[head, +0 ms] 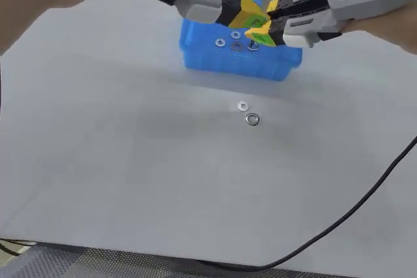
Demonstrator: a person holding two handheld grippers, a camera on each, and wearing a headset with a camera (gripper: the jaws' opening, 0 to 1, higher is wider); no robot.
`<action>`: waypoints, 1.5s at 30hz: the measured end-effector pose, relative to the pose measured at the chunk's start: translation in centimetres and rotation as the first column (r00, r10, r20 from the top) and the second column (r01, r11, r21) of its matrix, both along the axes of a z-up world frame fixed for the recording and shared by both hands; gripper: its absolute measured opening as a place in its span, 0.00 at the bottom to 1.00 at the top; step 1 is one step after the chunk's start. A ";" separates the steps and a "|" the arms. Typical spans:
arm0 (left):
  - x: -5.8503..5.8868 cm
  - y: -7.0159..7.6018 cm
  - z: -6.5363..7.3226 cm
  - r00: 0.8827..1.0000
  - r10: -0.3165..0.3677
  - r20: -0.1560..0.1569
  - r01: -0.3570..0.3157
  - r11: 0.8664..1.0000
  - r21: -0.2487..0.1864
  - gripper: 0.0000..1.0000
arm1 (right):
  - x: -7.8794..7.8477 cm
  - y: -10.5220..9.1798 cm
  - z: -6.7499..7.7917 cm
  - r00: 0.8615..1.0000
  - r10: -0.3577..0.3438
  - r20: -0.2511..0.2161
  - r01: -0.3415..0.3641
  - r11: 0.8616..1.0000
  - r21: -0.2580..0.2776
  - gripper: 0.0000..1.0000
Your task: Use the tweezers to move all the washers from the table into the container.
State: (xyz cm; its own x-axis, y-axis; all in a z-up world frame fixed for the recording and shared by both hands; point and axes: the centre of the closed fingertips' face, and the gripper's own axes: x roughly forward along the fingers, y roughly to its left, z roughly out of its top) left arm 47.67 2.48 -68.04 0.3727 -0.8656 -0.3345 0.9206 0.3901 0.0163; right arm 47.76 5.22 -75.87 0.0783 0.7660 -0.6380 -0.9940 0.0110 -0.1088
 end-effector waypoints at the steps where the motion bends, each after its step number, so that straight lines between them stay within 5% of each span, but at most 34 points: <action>1: 0.3 0.1 -0.2 1.000 0.006 -0.007 -0.006 1.000 0.001 0.20 | -0.1 0.0 0.0 1.000 0.000 -0.002 0.000 1.000 -0.001 0.10; 2: 0.6 0.0 -0.5 1.000 0.001 0.015 -0.001 0.999 0.032 0.21 | -0.1 0.0 -0.1 1.000 0.002 -0.001 -0.002 1.000 -0.002 0.10; 4: 0.6 -0.2 -0.8 1.000 -0.008 0.009 0.007 0.999 0.044 0.29 | -0.1 0.0 -0.1 1.000 0.003 -0.004 -0.003 1.000 0.001 0.10; 7: 0.3 -0.7 -1.4 0.999 -0.042 -0.016 0.043 0.998 0.046 0.28 | 0.0 0.0 -0.1 1.000 0.008 -0.003 -0.008 1.000 -0.002 0.10; 9: 0.3 -0.6 -2.0 0.999 -0.055 -0.002 0.055 0.995 0.087 0.24 | -0.1 0.0 -0.2 1.000 0.013 -0.004 -0.013 1.000 -0.003 0.10; 15: 0.1 -0.8 -2.2 0.997 -0.077 -0.030 0.080 0.994 0.081 0.15 | -0.3 0.1 -0.2 1.000 0.020 0.000 -0.020 1.000 -0.001 0.10; 29: -0.2 -1.0 -1.8 0.993 -0.113 -0.028 0.115 0.987 0.111 0.08 | -0.4 -0.1 -0.1 1.000 0.026 0.016 -0.026 1.000 -0.006 0.10; 43: -0.7 -0.9 0.0 0.988 -0.146 0.057 0.135 0.977 0.166 0.06 | -0.5 0.4 1.9 0.998 0.024 0.056 -0.025 0.999 0.020 0.12; 45: -0.7 -0.9 0.6 0.988 -0.142 0.060 0.132 0.981 0.145 0.06 | -0.7 0.4 2.2 0.998 0.019 0.054 -0.021 0.999 0.026 0.12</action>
State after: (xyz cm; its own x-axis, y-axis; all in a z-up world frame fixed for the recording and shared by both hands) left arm 46.96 1.57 -67.45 0.2808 -0.8561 -0.4339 0.9598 0.2499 0.1281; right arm 47.07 5.64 -73.64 0.0966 0.7845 -0.6126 -0.9867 -0.0053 -0.1624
